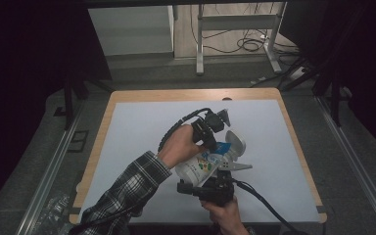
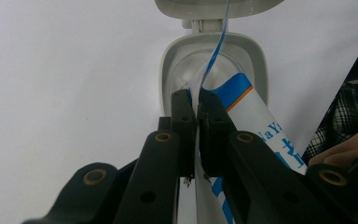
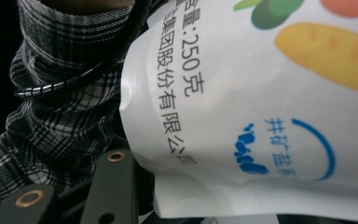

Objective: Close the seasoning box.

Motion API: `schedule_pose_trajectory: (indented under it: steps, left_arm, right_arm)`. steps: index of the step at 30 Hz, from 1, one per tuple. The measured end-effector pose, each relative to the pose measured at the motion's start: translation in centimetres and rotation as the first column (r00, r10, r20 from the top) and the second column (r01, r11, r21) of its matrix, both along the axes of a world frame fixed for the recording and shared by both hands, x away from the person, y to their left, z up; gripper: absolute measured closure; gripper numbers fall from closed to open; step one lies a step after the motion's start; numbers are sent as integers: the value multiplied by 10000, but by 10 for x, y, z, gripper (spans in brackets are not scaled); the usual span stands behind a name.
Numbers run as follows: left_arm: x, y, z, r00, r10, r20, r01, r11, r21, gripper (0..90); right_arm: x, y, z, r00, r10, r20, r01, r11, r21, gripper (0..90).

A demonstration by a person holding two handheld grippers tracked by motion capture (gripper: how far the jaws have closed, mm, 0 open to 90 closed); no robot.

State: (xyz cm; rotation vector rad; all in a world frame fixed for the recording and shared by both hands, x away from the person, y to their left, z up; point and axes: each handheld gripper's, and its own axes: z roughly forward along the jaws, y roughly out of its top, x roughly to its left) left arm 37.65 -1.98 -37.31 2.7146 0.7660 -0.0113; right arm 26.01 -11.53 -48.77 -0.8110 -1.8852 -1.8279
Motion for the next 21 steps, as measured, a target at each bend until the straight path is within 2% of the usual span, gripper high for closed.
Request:
schedule_pose_trajectory:
  steps: [21]
  left_arm:
    - [0,0,-1,10000,23,-50,-23,10000,-7,882]
  right_arm:
    - [0,1,-3,10000,-7,50,7,9999,-144,568]
